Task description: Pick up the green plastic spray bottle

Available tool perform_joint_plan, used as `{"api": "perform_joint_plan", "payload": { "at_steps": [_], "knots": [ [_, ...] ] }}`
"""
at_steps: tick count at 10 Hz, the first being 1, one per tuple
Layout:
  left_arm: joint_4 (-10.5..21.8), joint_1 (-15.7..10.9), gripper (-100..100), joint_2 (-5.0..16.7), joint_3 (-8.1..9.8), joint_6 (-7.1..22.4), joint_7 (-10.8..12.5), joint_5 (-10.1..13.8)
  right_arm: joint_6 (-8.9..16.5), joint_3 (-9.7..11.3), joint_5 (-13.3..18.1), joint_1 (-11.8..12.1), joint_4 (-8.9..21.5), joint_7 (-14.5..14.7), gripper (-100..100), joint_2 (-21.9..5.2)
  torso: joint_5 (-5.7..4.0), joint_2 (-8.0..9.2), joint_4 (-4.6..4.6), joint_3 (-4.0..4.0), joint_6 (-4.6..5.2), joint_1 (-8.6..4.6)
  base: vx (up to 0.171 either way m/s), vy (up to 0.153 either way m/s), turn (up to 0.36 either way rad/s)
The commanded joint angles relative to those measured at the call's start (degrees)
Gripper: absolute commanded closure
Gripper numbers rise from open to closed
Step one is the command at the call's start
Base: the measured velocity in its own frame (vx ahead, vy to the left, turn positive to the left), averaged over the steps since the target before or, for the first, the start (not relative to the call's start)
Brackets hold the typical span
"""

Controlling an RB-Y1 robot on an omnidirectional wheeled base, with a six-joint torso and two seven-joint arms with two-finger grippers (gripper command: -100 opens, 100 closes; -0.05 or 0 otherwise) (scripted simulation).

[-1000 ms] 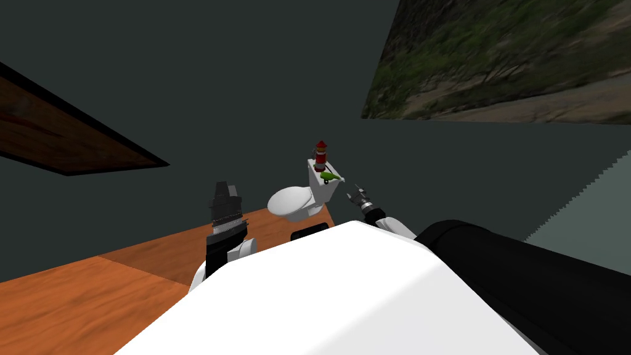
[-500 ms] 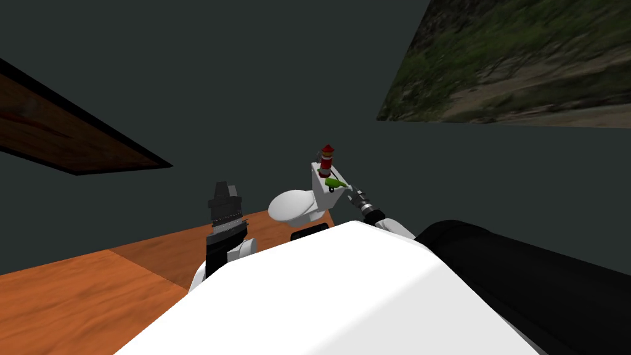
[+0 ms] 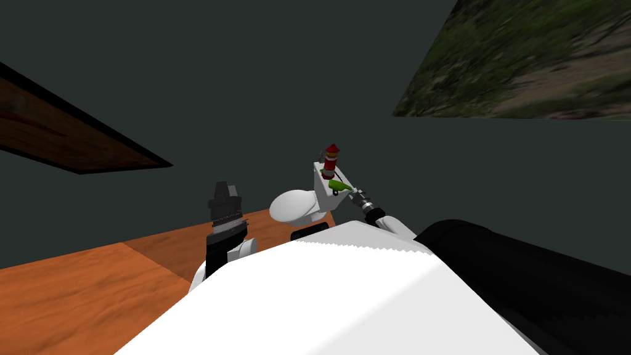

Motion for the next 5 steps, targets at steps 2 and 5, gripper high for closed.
{"api": "perform_joint_plan", "payload": {
  "at_steps": [2, 5],
  "knots": [
    [0.0, -0.01, 0, 0.0, -0.01, 0.0, 0.0, 0.0, -3.26, -3.25, -0.45, -2.73, 4.28, -0.46, -100, -1.31, 0.04, 0.06, 0.02, 0.04, -0.03, 0.14, -0.04, 0.116, 0.047],
    [0.0, 0.0, 0, 0.0, 0.0, 0.0, 0.0, 0.0, -5.98, -6.6, -0.56, -5.33, 8.09, -0.84, -100, -1.64, -0.01, -0.02, 0.0, -0.01, -0.02, -0.04, -0.018, 0.059, 0.038]
  ]
}}
